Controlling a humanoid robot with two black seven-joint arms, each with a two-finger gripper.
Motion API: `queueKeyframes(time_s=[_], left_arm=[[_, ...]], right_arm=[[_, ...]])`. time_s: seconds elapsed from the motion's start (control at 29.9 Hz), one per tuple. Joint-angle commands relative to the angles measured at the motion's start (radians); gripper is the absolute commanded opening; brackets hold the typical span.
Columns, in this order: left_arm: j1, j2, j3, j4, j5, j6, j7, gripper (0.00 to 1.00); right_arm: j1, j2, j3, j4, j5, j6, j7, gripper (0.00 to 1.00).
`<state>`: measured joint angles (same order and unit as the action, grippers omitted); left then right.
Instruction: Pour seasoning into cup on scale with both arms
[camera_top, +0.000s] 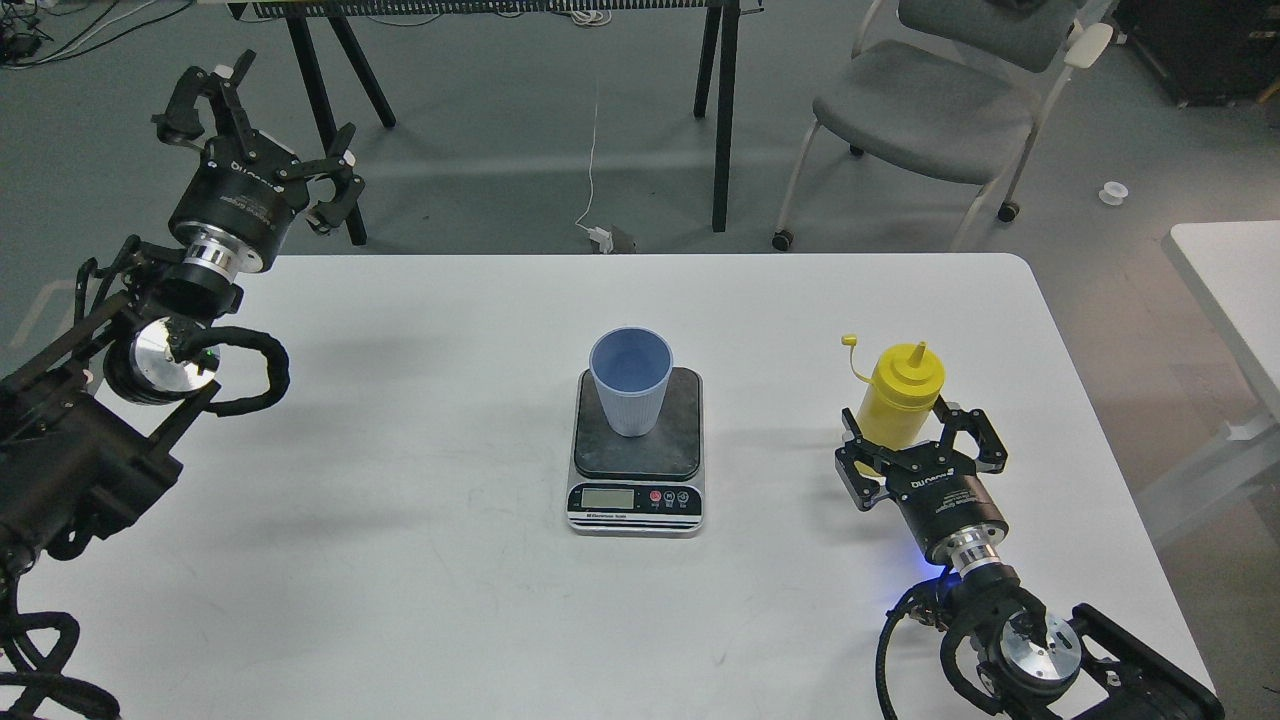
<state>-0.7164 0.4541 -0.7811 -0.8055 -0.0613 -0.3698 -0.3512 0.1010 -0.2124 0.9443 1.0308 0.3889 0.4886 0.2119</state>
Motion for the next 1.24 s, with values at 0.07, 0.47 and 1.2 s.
queueKeyframes(time_s=[0.07,0.47,1.2], left_arm=[[0.0,-0.008,-0.001,0.0,0.0,0.0,0.0,0.99],[0.006,0.029,-0.013,-0.003,-0.008,-0.018,0.0,0.99],[0.127,0.015,-0.119,-0.026,-0.035,-0.054,-0.003,0.99]], right_arm=[[-0.09,-0.073,0.004,0.057,-0.004,0.0,0.001,0.99],[-0.135,-0.271,0.097,0.062,-0.011,0.0,0.003,0.99],[0.631,-0.248,0.024,-0.543,-0.071,0.0,0.004,1.0]])
